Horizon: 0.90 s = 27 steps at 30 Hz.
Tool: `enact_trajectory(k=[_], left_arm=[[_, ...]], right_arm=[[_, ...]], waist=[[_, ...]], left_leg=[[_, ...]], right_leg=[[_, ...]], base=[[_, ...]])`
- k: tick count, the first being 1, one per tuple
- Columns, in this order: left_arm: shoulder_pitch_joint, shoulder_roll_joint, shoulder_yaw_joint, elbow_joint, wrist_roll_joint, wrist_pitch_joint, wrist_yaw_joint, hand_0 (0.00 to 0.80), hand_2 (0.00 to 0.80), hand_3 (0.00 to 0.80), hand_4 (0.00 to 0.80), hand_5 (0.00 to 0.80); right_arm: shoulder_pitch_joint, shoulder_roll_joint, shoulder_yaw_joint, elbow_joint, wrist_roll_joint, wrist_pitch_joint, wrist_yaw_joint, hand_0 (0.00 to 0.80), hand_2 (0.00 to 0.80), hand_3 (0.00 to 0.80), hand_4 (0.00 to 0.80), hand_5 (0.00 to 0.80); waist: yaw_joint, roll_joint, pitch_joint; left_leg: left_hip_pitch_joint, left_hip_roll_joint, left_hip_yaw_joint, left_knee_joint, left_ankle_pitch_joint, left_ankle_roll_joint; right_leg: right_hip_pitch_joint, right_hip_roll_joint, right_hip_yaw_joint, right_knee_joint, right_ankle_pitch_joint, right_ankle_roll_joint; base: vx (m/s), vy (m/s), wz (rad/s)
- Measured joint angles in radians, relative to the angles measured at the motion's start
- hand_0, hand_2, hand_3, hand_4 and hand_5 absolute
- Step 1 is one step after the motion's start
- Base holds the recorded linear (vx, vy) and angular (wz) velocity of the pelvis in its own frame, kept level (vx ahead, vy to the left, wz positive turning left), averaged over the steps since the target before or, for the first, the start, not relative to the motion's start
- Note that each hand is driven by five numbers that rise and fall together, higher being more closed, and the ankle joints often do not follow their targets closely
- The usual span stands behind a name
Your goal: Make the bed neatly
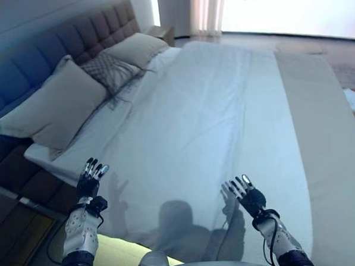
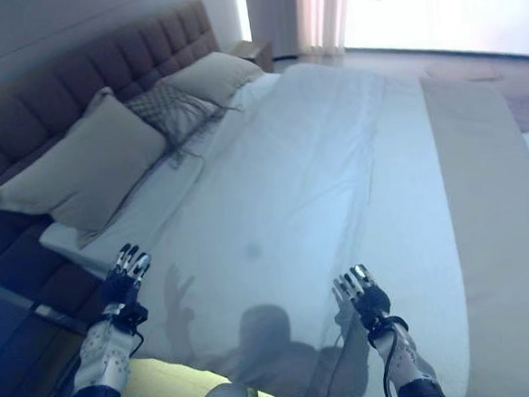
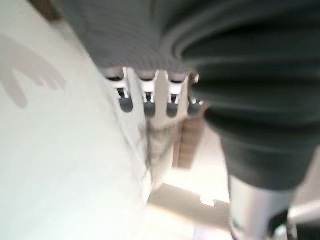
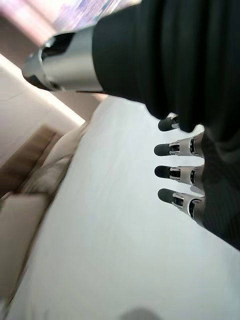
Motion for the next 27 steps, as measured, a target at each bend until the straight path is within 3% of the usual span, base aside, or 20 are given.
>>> enact_trajectory(k=[1, 3, 4, 6, 7, 9, 11, 12, 13, 14, 16, 18, 20, 21, 22, 24, 27], left_arm=[[0.033, 0.018, 0.001, -0.013, -0.002, -0.004, 0.007, 0.0, 0.0, 0.0, 0.0, 0.0], [0.09, 0.036, 0.029, -0.011, -0.023, -0.005, 0.01, 0.0, 0.0, 0.0, 0.0, 0.0], [0.098, 0.026, 0.051, -0.003, -0.042, -0.006, 0.011, 0.0, 0.0, 0.0, 0.0, 0.0], [0.103, 0.005, 0.06, -0.003, -0.058, -0.007, -0.002, 0.0, 0.0, 0.0, 0.0, 0.0], [0.104, -0.003, 0.061, -0.003, -0.058, -0.007, -0.009, 0.0, 0.0, 0.0, 0.0, 0.0], [0.112, -0.022, 0.058, -0.003, -0.057, -0.004, -0.018, 0.0, 0.0, 0.0, 0.0, 0.0], [0.121, -0.054, 0.056, 0.0, -0.057, -0.001, -0.024, 0.0, 0.0, 0.0, 0.0, 0.0], [0.123, -0.06, 0.055, 0.01, -0.057, 0.001, -0.029, 0.0, 0.0, 0.0, 0.0, 0.0], [0.127, -0.059, 0.056, 0.02, -0.057, 0.001, -0.031, 0.0, 0.0, 0.0, 0.0, 0.0], [0.143, -0.058, 0.057, 0.021, -0.057, 0.0, -0.033, 0.0, 0.0, 0.0, 0.0, 0.0], [0.142, -0.059, 0.056, 0.018, -0.059, -0.001, -0.041, 0.0, 0.0, 0.0, 0.0, 0.0], [0.113, -0.06, 0.057, 0.013, -0.068, -0.001, -0.049, 0.0, 0.0, 0.0, 0.0, 0.0], [0.1, -0.063, 0.055, -0.014, -0.082, 0.003, -0.062, 0.0, 0.0, 0.0, 0.0, 0.0], [0.099, -0.064, 0.055, -0.021, -0.085, 0.003, -0.067, 0.0, 0.0, 0.0, 0.0, 0.0], [0.099, -0.062, 0.049, -0.021, -0.085, 0.003, -0.07, 0.0, 0.0, 0.0, 0.0, 0.0], [0.098, -0.057, 0.032, -0.021, -0.084, 0.003, -0.071, 0.0, 0.0, 0.0, 0.0, 0.0], [0.094, -0.058, -0.003, -0.018, -0.085, 0.005, -0.078, 0.0, 0.0, 0.0, 0.0, 0.0]], right_arm=[[-0.003, 0.008, 0.004, 0.015, 0.0, 0.001, -0.001, 0.0, 0.0, 0.0, 0.0, 0.0], [-0.01, 0.015, 0.024, 0.014, -0.001, 0.004, -0.01, 0.0, 0.0, 0.0, 0.0, 0.0], [-0.02, 0.017, 0.022, 0.016, -0.001, 0.008, -0.017, 0.0, 0.0, 0.0, 0.0, 0.0], [-0.011, 0.015, 0.028, 0.012, -0.001, 0.025, -0.046, 0.0, 0.0, 0.0, 0.0, 0.0], [0.002, 0.013, 0.035, 0.009, -0.001, 0.033, -0.055, 0.0, 0.0, 0.0, 0.0, 0.0], [0.027, 0.009, 0.038, 0.006, -0.001, 0.044, -0.063, 0.0, 0.0, 0.0, 0.0, 0.0], [0.065, -0.008, 0.036, 0.006, -0.001, 0.045, -0.062, 0.0, 0.0, 0.0, 0.0, 0.0], [0.085, -0.014, 0.035, 0.007, -0.001, 0.046, -0.06, 0.0, 0.0, 0.0, 0.0, 0.0], [0.102, -0.014, 0.034, 0.007, -0.001, 0.046, -0.057, 0.0, 0.0, 0.0, 0.0, 0.0], [0.115, -0.018, 0.033, 0.005, -0.001, 0.046, -0.05, 0.0, 0.0, 0.0, 0.0, 0.0], [0.121, -0.034, 0.003, -0.011, -0.001, 0.046, -0.045, 0.0, 0.0, 0.0, 0.0, 0.0], [0.121, -0.041, -0.025, -0.014, -0.001, 0.051, -0.037, 0.0, 0.0, 0.0, 0.0, 0.0], [0.119, -0.055, -0.027, -0.015, -0.001, 0.054, -0.033, 0.0, 0.0, 0.0, 0.0, 0.0], [0.121, -0.053, -0.026, -0.014, -0.001, 0.054, -0.028, 0.0, 0.0, 0.0, 0.0, 0.0], [0.121, -0.052, -0.024, -0.014, -0.001, 0.054, -0.028, 0.0, 0.0, 0.0, 0.0, 0.0], [0.117, -0.035, -0.019, -0.015, 0.0, 0.053, -0.028, 0.0, 0.0, 0.0, 0.0, 0.0], [0.122, -0.018, -0.016, -0.035, 0.0, 0.045, -0.03, 0.0, 0.0, 0.0, 0.0, 0.0]], waist=[[0.002, -0.026, -0.012], [0.029, -0.082, -0.018], [0.036, -0.086, -0.021], [0.03, -0.066, -0.009], [0.028, -0.071, -0.006], [0.023, -0.08, -0.001], [0.019, -0.081, 0.001], [-0.001, -0.096, 0.007], [-0.01, -0.122, 0.016], [-0.005, -0.134, 0.014], [-0.047, -0.078, 0.014], [-0.092, -0.055, 0.022], [-0.096, -0.03, 0.031], [-0.105, -0.033, 0.033], [-0.105, -0.027, 0.036], [-0.106, -0.02, 0.039], [-0.113, -0.006, 0.037]], left_leg=[[0.011, -0.003, 0.036, -0.023, 0.029, 0.004], [0.014, -0.019, 0.077, -0.017, 0.04, 0.002], [-0.003, 0.002, 0.081, 0.001, 0.047, -0.01], [-0.016, 0.059, 0.06, 0.005, 0.07, -0.028], [-0.017, 0.076, 0.055, -0.001, 0.085, -0.043], [-0.019, 0.093, 0.053, -0.009, 0.102, -0.034], [-0.024, 0.093, 0.052, 0.0, 0.117, -0.021], [-0.042, 0.079, 0.046, 0.032, 0.142, -0.027], [-0.057, 0.049, 0.019, 0.103, 0.132, -0.017], [-0.06, 0.041, 0.025, 0.152, 0.108, -0.001], [-0.051, 0.05, 0.022, 0.136, 0.077, -0.008], [-0.017, 0.052, 0.022, 0.042, 0.085, 0.002], [0.02, 0.053, 0.022, -0.036, 0.091, 0.011], [0.018, 0.053, 0.024, -0.036, 0.083, 0.016], [0.013, 0.059, 0.028, 0.006, 0.047, 0.057], [-0.012, 0.118, 0.017, 0.128, 0.022, 0.011], [-0.017, 0.206, -0.033, 0.161, 0.016, 0.002]], right_leg=[[-0.006, -0.012, -0.001, 0.077, -0.03, -0.018], [0.077, 0.0, -0.003, -0.064, -0.096, -0.009], [0.099, 0.031, -0.004, -0.136, -0.108, 0.0], [0.117, 0.102, -0.011, -0.188, -0.082, -0.04], [0.111, 0.121, -0.009, -0.183, -0.084, -0.054], [0.091, 0.141, -0.011, -0.155, -0.095, -0.083], [0.066, 0.137, -0.003, -0.118, -0.108, -0.102], [0.06, 0.117, -0.002, -0.114, -0.105, -0.112], [0.06, 0.075, -0.006, -0.114, -0.103, -0.113], [0.057, 0.057, -0.015, -0.128, -0.084, -0.098], [0.071, 0.079, -0.03, -0.149, -0.063, -0.077], [0.069, 0.094, -0.025, -0.149, -0.067, -0.077], [0.071, 0.094, -0.034, -0.141, -0.07, -0.079], [0.068, 0.082, -0.044, -0.141, -0.071, -0.084], [0.079, 0.069, -0.059, -0.14, -0.072, -0.084], [0.102, 0.056, -0.089, -0.143, -0.066, -0.064], [0.105, 0.02, -0.09, -0.104, -0.078, -0.024]], base=[[-0.231, -0.329, -0.35], [-0.222, -0.278, -0.36], [-0.228, -0.237, -0.3], [-0.233, -0.205, -0.03], [-0.211, -0.208, -0.01], [-0.219, -0.159, -0.06], [-0.225, 0.002, -0.08], [-0.23, 0.114, -0.05], [-0.188, 0.173, -0.24], [-0.161, 0.211, -0.36], [-0.049, 0.223, 0.01], [-0.007, 0.263, 0.51], [0.026, 0.295, 0.23], [0.049, 0.351, 0.09], [0.133, 0.408, 0.1], [0.164, 0.479, 0.06], [0.112, 0.611, 0.1]])
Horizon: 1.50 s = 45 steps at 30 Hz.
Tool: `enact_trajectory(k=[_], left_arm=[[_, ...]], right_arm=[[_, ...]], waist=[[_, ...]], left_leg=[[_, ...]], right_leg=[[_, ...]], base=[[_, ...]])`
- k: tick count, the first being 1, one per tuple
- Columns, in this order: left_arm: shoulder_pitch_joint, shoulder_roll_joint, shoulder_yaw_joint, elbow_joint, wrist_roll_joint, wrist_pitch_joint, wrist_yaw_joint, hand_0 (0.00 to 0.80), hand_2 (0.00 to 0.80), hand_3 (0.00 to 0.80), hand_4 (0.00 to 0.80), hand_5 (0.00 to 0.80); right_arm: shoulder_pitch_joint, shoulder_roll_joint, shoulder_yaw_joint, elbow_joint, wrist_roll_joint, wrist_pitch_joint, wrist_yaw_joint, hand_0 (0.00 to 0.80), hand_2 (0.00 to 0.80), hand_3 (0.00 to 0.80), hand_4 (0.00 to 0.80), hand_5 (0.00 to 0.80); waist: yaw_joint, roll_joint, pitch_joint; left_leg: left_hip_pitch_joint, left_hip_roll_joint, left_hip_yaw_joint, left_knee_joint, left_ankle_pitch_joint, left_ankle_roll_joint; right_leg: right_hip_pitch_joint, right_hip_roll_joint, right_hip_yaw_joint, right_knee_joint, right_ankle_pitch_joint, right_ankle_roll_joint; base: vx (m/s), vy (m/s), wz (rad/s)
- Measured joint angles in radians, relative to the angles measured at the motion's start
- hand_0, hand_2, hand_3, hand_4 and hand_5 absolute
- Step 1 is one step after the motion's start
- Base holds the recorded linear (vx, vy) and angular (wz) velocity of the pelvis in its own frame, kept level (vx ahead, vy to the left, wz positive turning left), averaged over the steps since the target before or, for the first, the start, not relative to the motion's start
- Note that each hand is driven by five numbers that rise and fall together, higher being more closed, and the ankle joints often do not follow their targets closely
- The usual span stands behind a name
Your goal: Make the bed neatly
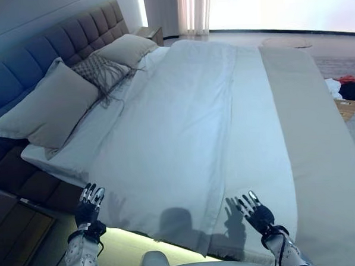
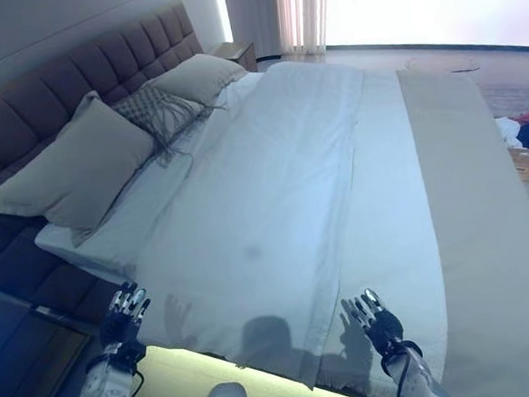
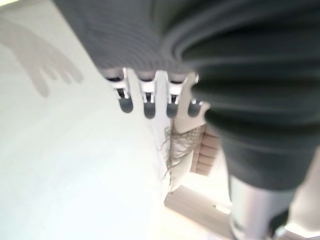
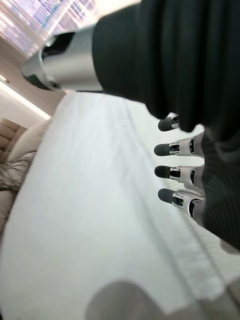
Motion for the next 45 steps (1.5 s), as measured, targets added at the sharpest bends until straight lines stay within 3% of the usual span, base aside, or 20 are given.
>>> enact_trajectory(k=[2, 3, 4, 5, 6, 8, 11, 13, 17, 18, 20, 23, 26, 28, 30, 33, 35, 37, 41, 45], left_arm=[[-0.007, -0.007, -0.009, -0.002, 0.0, 0.007, -0.011, 0.0, 0.0, 0.0, 0.0, 0.0], [-0.008, -0.01, -0.007, 0.001, -0.001, 0.009, -0.018, 0.0, 0.0, 0.0, 0.0, 0.0], [-0.013, -0.009, -0.009, 0.003, 0.0, 0.022, -0.021, 0.0, 0.0, 0.0, 0.0, 0.0], [-0.015, -0.008, -0.008, 0.004, 0.0, 0.034, -0.016, 0.0, 0.0, 0.0, 0.0, 0.0], [-0.014, -0.008, -0.009, 0.004, 0.0, 0.041, -0.013, 0.0, 0.0, 0.0, 0.0, 0.0], [0.005, 0.003, -0.008, 0.0, 0.0, 0.044, -0.01, 0.0, 0.0, 0.0, 0.0, 0.0], [-0.003, 0.036, -0.006, 0.001, 0.0, 0.043, 0.007, 0.0, 0.0, 0.0, 0.0, 0.0], [-0.009, 0.056, -0.002, 0.002, -0.001, 0.042, 0.02, 0.0, 0.0, 0.0, 0.0, 0.0], [-0.017, 0.045, -0.008, 0.004, 0.0, 0.042, 0.056, 0.0, 0.0, 0.0, 0.0, 0.0], [-0.027, 0.034, -0.019, 0.003, 0.0, 0.041, 0.062, 0.0, 0.0, 0.0, 0.0, 0.0], [-0.06, 0.023, -0.053, 0.003, 0.002, 0.041, 0.062, 0.0, 0.0, 0.0, 0.0, 0.0], [-0.066, 0.011, -0.06, 0.002, 0.04, 0.041, 0.073, 0.0, 0.0, 0.0, 0.0, 0.0], [-0.056, 0.014, -0.068, 0.005, 0.119, 0.041, 0.127, 0.0, 0.0, 0.0, 0.0, 0.0], [-0.043, 0.027, -0.072, 0.015, 0.22, 0.04, 0.18, 0.0, 0.0, 0.0, 0.0, 0.0], [-0.046, 0.054, -0.098, 0.036, 0.334, 0.026, 0.234, 0.0, 0.0, 0.0, 0.0, 0.0], [-0.065, 0.095, -0.161, 0.062, 0.499, 0.015, 0.312, 0.0, 0.0, 0.0, 0.0, 0.0], [-0.077, 0.106, -0.183, 0.077, 0.6, 0.005, 0.36, 0.0, 0.0, 0.0, 0.0, 0.0], [-0.079, 0.127, -0.207, 0.093, 0.671, 0.005, 0.397, 0.0, 0.0, 0.0, 0.0, 0.0], [-0.119, 0.142, -0.25, 0.127, 0.717, 0.005, 0.452, 0.0, 0.0, 0.0, 0.0, 0.0], [-0.21, 0.136, -0.322, 0.14, 0.737, -0.003, 0.514, 0.0, 0.0, 0.0, 0.0, 0.0]], right_arm=[[0.001, -0.017, -0.01, -0.015, 0.0, -0.005, -0.013, 0.0, 0.0, 0.0, 0.0, 0.0], [0.004, -0.013, -0.01, -0.03, 0.0, -0.01, -0.021, 0.0, 0.0, 0.0, 0.0, 0.0], [0.002, -0.017, -0.022, -0.03, 0.003, -0.014, -0.034, 0.0, 0.0, 0.0, 0.0, 0.0], [0.002, -0.002, -0.027, -0.028, 0.016, -0.008, -0.046, 0.0, 0.0, 0.0, 0.0, 0.0], [0.002, 0.014, -0.026, -0.03, 0.018, 0.0, -0.047, 0.0, 0.0, 0.0, 0.0, 0.0], [0.001, 0.06, -0.016, -0.03, 0.006, 0.002, -0.04, 0.0, 0.0, 0.0, 0.0, 0.0], [-0.022, 0.1, 0.007, -0.03, -0.007, 0.01, -0.007, 0.0, 0.0, 0.0, 0.0, 0.0], [-0.044, 0.107, 0.019, -0.032, -0.016, 0.012, -0.008, 0.0, 0.0, 0.0, 0.0, 0.0], [-0.072, 0.088, 0.02, -0.028, -0.019, 0.008, -0.009, 0.0, 0.0, 0.0, 0.0, 0.0], [-0.061, 0.075, 0.018, -0.02, -0.019, 0.003, -0.007, 0.0, 0.0, 0.0, 0.0, 0.0], [-0.028, 0.043, 0.013, 0.007, -0.019, -0.006, 0.008, 0.0, 0.0, 0.0, 0.0, 0.0], [-0.018, -0.002, 0.013, 0.055, -0.019, -0.008, 0.016, 0.0, 0.0, 0.0, 0.0, 0.0], [-0.017, -0.014, 0.009, 0.046, -0.019, -0.008, 0.012, 0.0, 0.0, 0.0, 0.0, 0.0], [-0.018, -0.014, 0.009, 0.031, -0.019, -0.007, 0.009, 0.0, 0.0, 0.0, 0.0, 0.0], [-0.019, -0.015, 0.008, 0.004, -0.019, -0.005, -0.001, 0.0, 0.0, 0.0, 0.0, 0.0], [-0.022, -0.016, 0.004, 0.002, -0.018, -0.003, -0.037, 0.0, 0.0, 0.0, 0.0, 0.0], [-0.021, -0.008, 0.004, 0.003, -0.017, 0.001, -0.062, 0.0, 0.0, 0.0, 0.0, 0.0], [-0.018, 0.006, 0.006, 0.004, -0.017, 0.003, -0.082, 0.0, 0.0, 0.0, 0.0, 0.0], [-0.02, 0.025, 0.008, 0.013, -0.011, -0.001, -0.096, 0.0, 0.0, 0.0, 0.0, 0.0], [-0.024, 0.032, 0.009, 0.029, 0.009, -0.034, -0.096, 0.0, 0.0, 0.0, 0.0, 0.0]], waist=[[-0.011, 0.022, 0.004], [-0.029, 0.023, 0.007], [-0.032, 0.023, 0.01], [-0.032, -0.01, 0.019], [-0.028, -0.031, 0.027], [-0.015, -0.03, 0.028], [0.008, -0.021, 0.025], [0.006, -0.027, 0.023], [-0.001, -0.03, 0.013], [-0.014, -0.021, 0.008], [-0.049, -0.031, 0.003], [-0.047, -0.038, -0.003], [-0.032, -0.051, -0.011], [-0.031, -0.05, -0.03], [-0.047, -0.046, -0.035], [-0.063, -0.024, -0.038], [-0.066, -0.025, -0.029], [-0.076, -0.035, -0.014], [-0.08, -0.042, 0.025], [-0.092, -0.043, 0.077]], left_leg=[[0.004, 0.009, 0.007, -0.014, 0.008, -0.008], [-0.002, 0.002, 0.004, -0.026, -0.018, -0.047], [0.025, -0.036, 0.012, -0.056, -0.043, -0.104], [0.057, -0.104, 0.036, -0.077, -0.044, -0.138], [0.081, -0.16, 0.054, -0.09, -0.048, -0.134], [0.126, -0.201, 0.089, -0.127, -0.056, -0.092], [0.144, -0.216, 0.116, -0.175, -0.053, -0.051], [0.144, -0.205, 0.102, -0.193, -0.048, -0.039], [0.152, -0.174, 0.069, -0.214, -0.04, -0.053], [0.136, -0.163, 0.058, -0.207, -0.031, -0.047], [0.102, -0.16, 0.062, -0.195, 0.003, 0.003], [0.092, -0.153, 0.083, -0.183, 0.036, 0.049], [0.081, -0.15, 0.079, -0.115, 0.047, 0.059], [0.092, -0.144, 0.068, -0.112, 0.046, 0.058], [0.112, -0.144, 0.098, -0.15, 0.044, 0.055], [0.156, -0.147, 0.138, -0.226, 0.012, 0.01], [0.167, -0.165, 0.146, -0.237, -0.006, -0.037], [0.175, -0.196, 0.148, -0.239, -0.014, -0.056], [0.151, -0.234, 0.145, -0.231, -0.028, -0.033], [0.016, -0.253, 0.144, -0.123, -0.058, -0.01]], right_leg=[[-0.012, -0.056, 0.007, 0.041, -0.004, 0.05], [-0.014, -0.102, 0.017, 0.055, -0.007, 0.077], [-0.016, -0.162, 0.02, 0.085, -0.01, 0.097], [-0.018, -0.232, 0.034, 0.095, 0.005, 0.106], [-0.019, -0.289, 0.049, 0.102, 0.039, 0.099], [-0.031, -0.327, 0.068, 0.099, 0.157, 0.057], [-0.061, -0.325, 0.077, 0.056, 0.294, 0.068], [-0.077, -0.259, 0.087, 0.044, 0.256, 0.099], [-0.065, -0.104, 0.041, -0.108, 0.172, 0.111], [-0.046, -0.064, 0.061, -0.134, 0.168, 0.104], [-0.031, -0.034, 0.091, -0.145, 0.143, 0.083], [-0.032, -0.025, 0.075, -0.131, 0.119, 0.066], [-0.021, -0.024, 0.093, -0.135, 0.116, 0.056], [-0.013, -0.016, 0.107, -0.146, 0.123, 0.049], [-0.014, -0.015, 0.109, -0.146, 0.126, 0.05], [-0.023, -0.016, 0.114, -0.136, 0.133, 0.065], [-0.044, -0.039, 0.129, -0.112, 0.134, 0.081], [-0.073, -0.077, 0.134, -0.09, 0.146, 0.099], [-0.142, -0.124, 0.134, -0.08, 0.192, 0.11], [-0.263, -0.165, 0.143, -0.036, 0.218, 0.106]], base=[[0.203, 0.65, 0.2], [0.266, 0.655, 0.37], [0.171, 0.467, 0.35], [0.209, 0.407, 0.12], [0.169, 0.389, -0.07], [0.116, 0.394, -0.26], [0.045, 0.284, -0.32], [0.06, 0.164, -0.27], [0.038, -0.038, -0.35], [-0.018, -0.11, 0.37], [-0.036, -0.127, 0.72], [0.007, -0.117, 0.25], [0.051, 0.046, -0.17], [0.061, 0.155, -0.24], [0.082, 0.189, -0.03], [0.094, 0.162, -0.04], [0.052, 0.141, -0.25], [-0.03, 0.14, -0.4], [-0.183, 0.101, -0.42], [-0.148, 0.035, -0.1]])
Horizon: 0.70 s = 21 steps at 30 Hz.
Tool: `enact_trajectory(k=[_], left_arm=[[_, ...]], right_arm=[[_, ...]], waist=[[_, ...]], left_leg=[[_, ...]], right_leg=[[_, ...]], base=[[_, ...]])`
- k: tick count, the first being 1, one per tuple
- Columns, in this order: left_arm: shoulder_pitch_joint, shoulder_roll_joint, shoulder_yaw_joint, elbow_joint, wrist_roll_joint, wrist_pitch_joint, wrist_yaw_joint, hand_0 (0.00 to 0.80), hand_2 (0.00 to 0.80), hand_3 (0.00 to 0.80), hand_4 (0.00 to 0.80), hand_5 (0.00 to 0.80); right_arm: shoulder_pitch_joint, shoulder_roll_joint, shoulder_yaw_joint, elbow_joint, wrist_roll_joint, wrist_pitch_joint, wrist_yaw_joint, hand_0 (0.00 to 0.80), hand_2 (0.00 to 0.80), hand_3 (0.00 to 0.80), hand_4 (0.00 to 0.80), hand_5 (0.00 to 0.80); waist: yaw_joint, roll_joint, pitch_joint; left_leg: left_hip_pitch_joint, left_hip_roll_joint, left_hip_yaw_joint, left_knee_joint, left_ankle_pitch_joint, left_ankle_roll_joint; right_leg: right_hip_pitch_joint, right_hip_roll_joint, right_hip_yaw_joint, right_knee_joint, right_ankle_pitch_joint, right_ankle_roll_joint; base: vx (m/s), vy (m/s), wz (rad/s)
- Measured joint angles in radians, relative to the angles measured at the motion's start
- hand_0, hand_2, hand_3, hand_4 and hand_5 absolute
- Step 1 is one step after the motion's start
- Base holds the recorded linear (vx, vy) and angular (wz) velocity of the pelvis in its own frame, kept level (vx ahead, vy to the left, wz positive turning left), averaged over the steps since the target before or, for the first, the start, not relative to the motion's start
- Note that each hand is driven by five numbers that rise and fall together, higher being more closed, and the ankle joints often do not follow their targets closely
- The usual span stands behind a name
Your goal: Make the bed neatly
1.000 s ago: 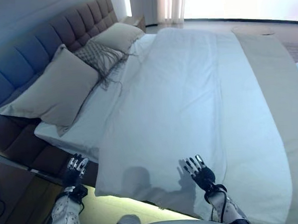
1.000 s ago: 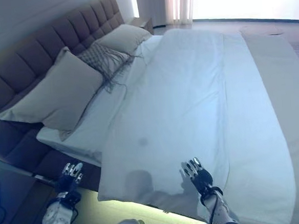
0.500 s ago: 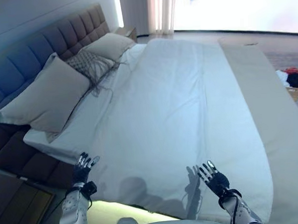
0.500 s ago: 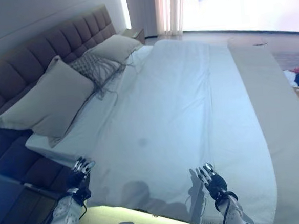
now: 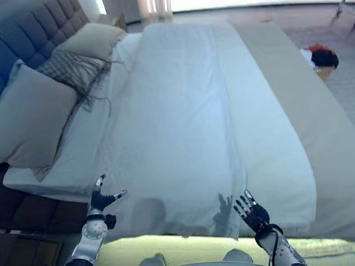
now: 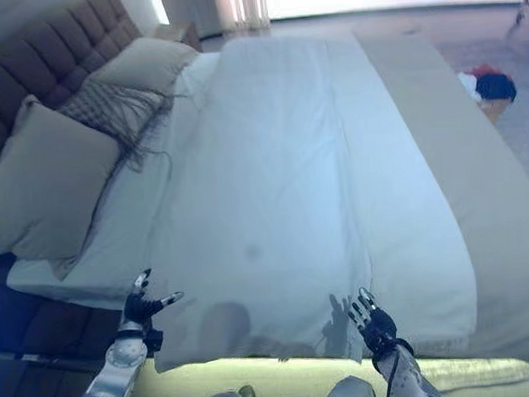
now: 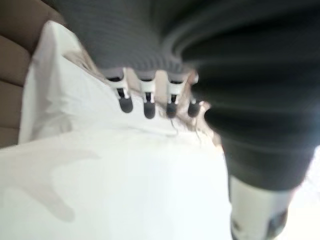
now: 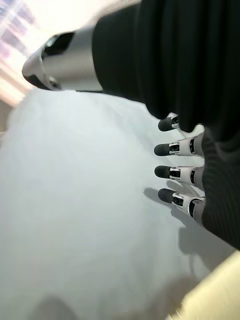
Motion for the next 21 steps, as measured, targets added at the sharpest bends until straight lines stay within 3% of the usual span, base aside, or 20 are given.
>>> enact_trajectory(k=[5, 8, 13, 21], left_arm=[[-0.042, -0.01, -0.054, 0.005, 0.018, -0.012, 0.101, 0.0, 0.0, 0.0, 0.0, 0.0], [-0.15, 0.005, -0.091, 0.038, 0.018, -0.024, 0.184, 0.0, 0.0, 0.0, 0.0, 0.0], [-0.34, -0.008, -0.189, 0.081, 0.065, -0.038, 0.347, 0.0, 0.0, 0.0, 0.0, 0.0], [-0.368, -0.004, -0.258, 0.111, 0.262, 0.113, 0.519, 0.0, 0.0, 0.0, 0.0, 0.0]], right_arm=[[-0.04, -0.018, 0.012, 0.042, 0.01, -0.039, 0.012, 0.0, 0.0, 0.0, 0.0, 0.0], [-0.13, -0.048, 0.055, 0.042, 0.051, -0.093, 0.043, 0.0, 0.0, 0.0, 0.0, 0.0], [-0.3, -0.085, 0.074, 0.024, 0.111, -0.178, 0.049, 0.0, 0.0, 0.0, 0.0, 0.0], [-0.417, -0.163, 0.085, -0.097, 0.103, -0.154, 0.026, 0.0, 0.0, 0.0, 0.0, 0.0]], waist=[[-0.011, 0.031, 0.059], [-0.014, 0.026, 0.112], [-0.019, 0.012, 0.226], [-0.021, 0.04, 0.26]], left_leg=[[-0.107, 0.03, -0.031, 0.132, -0.05, -0.003], [-0.267, 0.065, -0.051, 0.205, -0.048, -0.006], [-0.446, 0.08, -0.07, 0.294, -0.035, -0.007], [-0.502, 0.067, -0.053, 0.296, -0.036, -0.007]], right_leg=[[-0.066, 0.014, 0.006, 0.039, -0.006, -0.013], [-0.195, 0.045, 0.006, 0.068, 0.011, -0.041], [-0.37, 0.045, 0.016, 0.141, 0.026, -0.075], [-0.46, 0.035, 0.05, 0.155, 0.033, -0.078]], base=[[-0.202, -0.105, -0.01], [-0.389, -0.097, 0.02], [-0.172, 0.106, 0.02], [-0.021, 0.23, -0.08]])
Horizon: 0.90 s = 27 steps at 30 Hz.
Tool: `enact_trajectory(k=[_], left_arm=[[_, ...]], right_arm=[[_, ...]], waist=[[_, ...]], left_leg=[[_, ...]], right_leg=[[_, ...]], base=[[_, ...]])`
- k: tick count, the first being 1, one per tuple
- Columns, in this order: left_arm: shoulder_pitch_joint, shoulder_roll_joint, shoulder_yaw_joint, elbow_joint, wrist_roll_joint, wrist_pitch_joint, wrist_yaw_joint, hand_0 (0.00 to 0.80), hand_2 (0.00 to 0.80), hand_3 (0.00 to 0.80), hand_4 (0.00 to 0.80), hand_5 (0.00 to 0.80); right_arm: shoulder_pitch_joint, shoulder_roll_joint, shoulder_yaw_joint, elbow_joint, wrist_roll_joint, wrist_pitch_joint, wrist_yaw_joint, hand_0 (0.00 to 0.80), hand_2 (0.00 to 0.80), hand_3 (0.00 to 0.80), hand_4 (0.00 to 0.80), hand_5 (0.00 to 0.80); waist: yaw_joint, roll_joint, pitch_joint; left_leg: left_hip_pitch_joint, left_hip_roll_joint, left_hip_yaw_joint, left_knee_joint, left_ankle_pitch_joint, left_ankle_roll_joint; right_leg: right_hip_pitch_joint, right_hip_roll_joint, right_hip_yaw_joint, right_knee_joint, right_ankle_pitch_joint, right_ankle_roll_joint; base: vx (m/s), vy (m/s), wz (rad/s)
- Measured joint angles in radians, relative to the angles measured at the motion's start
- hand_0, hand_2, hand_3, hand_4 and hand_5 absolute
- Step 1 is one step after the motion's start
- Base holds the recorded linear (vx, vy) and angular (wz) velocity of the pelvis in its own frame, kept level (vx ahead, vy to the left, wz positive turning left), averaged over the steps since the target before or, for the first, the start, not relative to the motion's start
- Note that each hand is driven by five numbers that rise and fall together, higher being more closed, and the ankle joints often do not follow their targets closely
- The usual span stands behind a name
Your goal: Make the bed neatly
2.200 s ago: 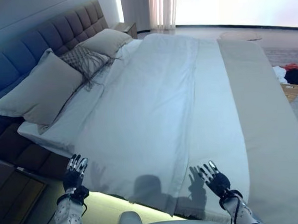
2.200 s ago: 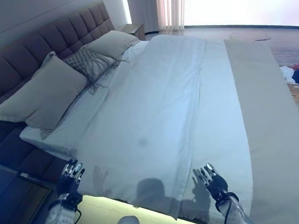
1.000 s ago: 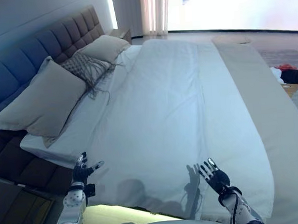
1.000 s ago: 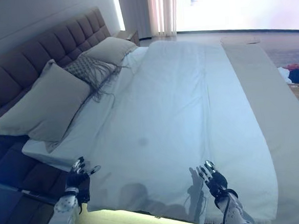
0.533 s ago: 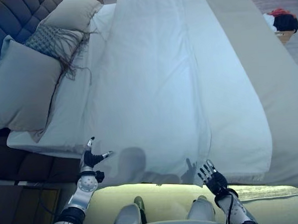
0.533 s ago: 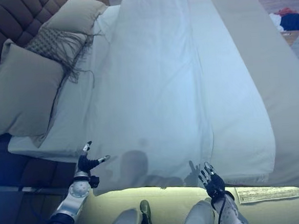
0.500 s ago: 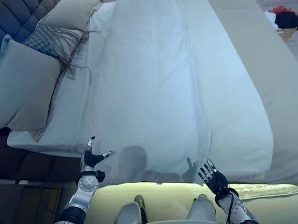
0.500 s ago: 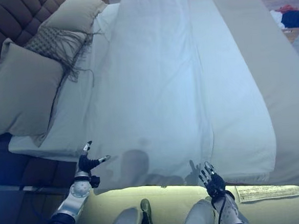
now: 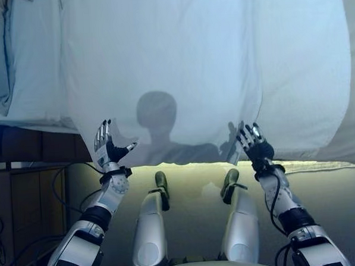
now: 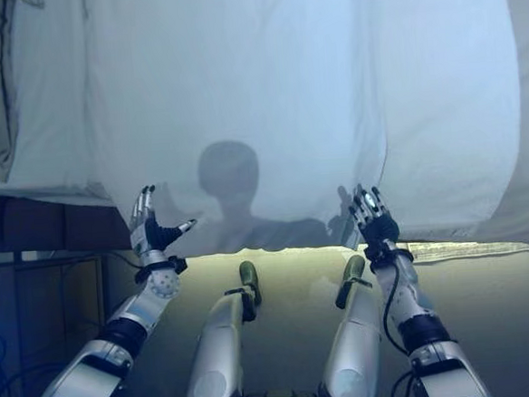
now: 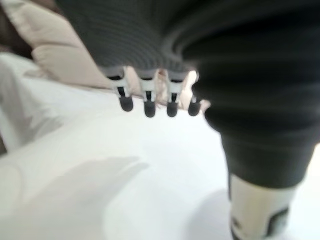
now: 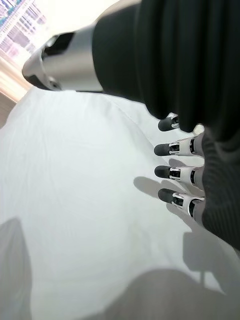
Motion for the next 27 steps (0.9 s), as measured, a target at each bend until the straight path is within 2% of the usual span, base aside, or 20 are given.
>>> enact_trajectory(k=[3, 6, 10, 13, 19, 21, 23, 27], left_arm=[[-0.004, 0.0, -0.018, 0.001, 0.059, 0.051, 0.044, 0.0, 0.0, 0.0, 0.0, 0.0], [-0.017, -0.001, -0.031, 0.002, 0.073, 0.1, 0.079, 0.0, 0.0, 0.0, 0.0, 0.0], [-0.038, -0.003, -0.039, 0.008, 0.093, 0.14, 0.088, 0.0, 0.0, 0.0, 0.0, 0.0], [-0.064, -0.009, -0.08, 0.025, 0.152, 0.179, 0.086, 0.0, 0.0, 0.0, 0.0, 0.0], [-0.076, -0.017, -0.107, 0.04, 0.239, 0.254, 0.036, 0.0, 0.0, 0.0, 0.0, 0.0], [-0.076, -0.021, -0.15, 0.071, 0.239, 0.277, 0.003, 0.0, 0.0, 0.0, 0.0, 0.0], [-0.068, -0.031, -0.179, 0.08, 0.226, 0.28, -0.015, 0.0, 0.0, 0.0, 0.0, 0.0], [-0.055, -0.058, -0.185, 0.1, 0.208, 0.273, -0.029, 0.0, 0.0, 0.0, 0.0, 0.0]], right_arm=[[-0.041, -0.013, 0.007, -0.01, -0.021, 0.034, -0.01, 0.0, 0.0, 0.0, 0.0, 0.0], [-0.04, -0.041, 0.018, -0.049, -0.029, 0.053, -0.017, 0.0, 0.0, 0.0, 0.0, 0.0], [-0.049, -0.056, 0.024, -0.068, -0.039, 0.065, -0.019, 0.0, 0.0, 0.0, 0.0, 0.0], [-0.05, -0.081, 0.027, -0.096, -0.047, 0.075, -0.019, 0.0, 0.0, 0.0, 0.0, 0.0], [-0.055, -0.109, 0.027, -0.127, -0.056, 0.082, -0.018, 0.0, 0.0, 0.0, 0.0, 0.0], [-0.078, -0.131, 0.024, -0.129, -0.056, 0.104, -0.029, 0.0, 0.0, 0.0, 0.0, 0.0], [-0.096, -0.166, 0.02, -0.141, -0.056, 0.126, -0.038, 0.0, 0.0, 0.0, 0.0, 0.0], [-0.121, -0.2, -0.009, -0.158, -0.058, 0.162, -0.037, 0.0, 0.0, 0.0, 0.0, 0.0]], waist=[[-0.023, 0.01, 0.005], [-0.027, 0.019, 0.011], [-0.046, 0.031, 0.017], [-0.051, 0.036, 0.02], [-0.069, 0.04, 0.028], [-0.081, 0.043, 0.031], [-0.079, 0.047, 0.042], [-0.079, 0.063, 0.052]], left_leg=[[-0.003, -0.005, 0.005, -0.016, 0.004, -0.006], [-0.003, -0.004, 0.017, -0.031, 0.004, -0.007], [-0.002, -0.008, 0.025, -0.038, 0.004, -0.006], [-0.005, -0.011, 0.026, -0.044, 0.004, -0.006], [-0.028, 0.005, 0.027, -0.043, 0.006, -0.01], [-0.027, 0.0, 0.034, -0.043, 0.006, -0.011], [-0.005, -0.001, 0.053, -0.047, 0.006, -0.011], [0.022, -0.009, 0.055, -0.059, 0.006, -0.011]], right_leg=[[-0.018, -0.001, 0.012, -0.001, 0.003, 0.001], [-0.035, 0.0, 0.014, 0.0, 0.003, 0.001], [-0.054, -0.006, 0.019, 0.012, -0.001, -0.003], [-0.074, -0.006, 0.031, 0.017, -0.001, -0.004], [-0.105, 0.006, 0.034, 0.024, -0.004, -0.013], [-0.111, 0.006, 0.036, 0.029, -0.001, -0.017], [-0.107, 0.0, 0.038, 0.031, 0.0, -0.02], [-0.103, -0.012, 0.039, 0.048, -0.003, -0.024]], base=[[0.019, 0.145, -0.1], [0.01, 0.104, -0.11], [0.0, 0.084, -0.09], [-0.015, 0.012, -0.07], [-0.009, 0.031, -0.04], [0.052, 0.193, -0.11], [0.049, 0.148, -0.19], [0.044, 0.128, -0.06]])
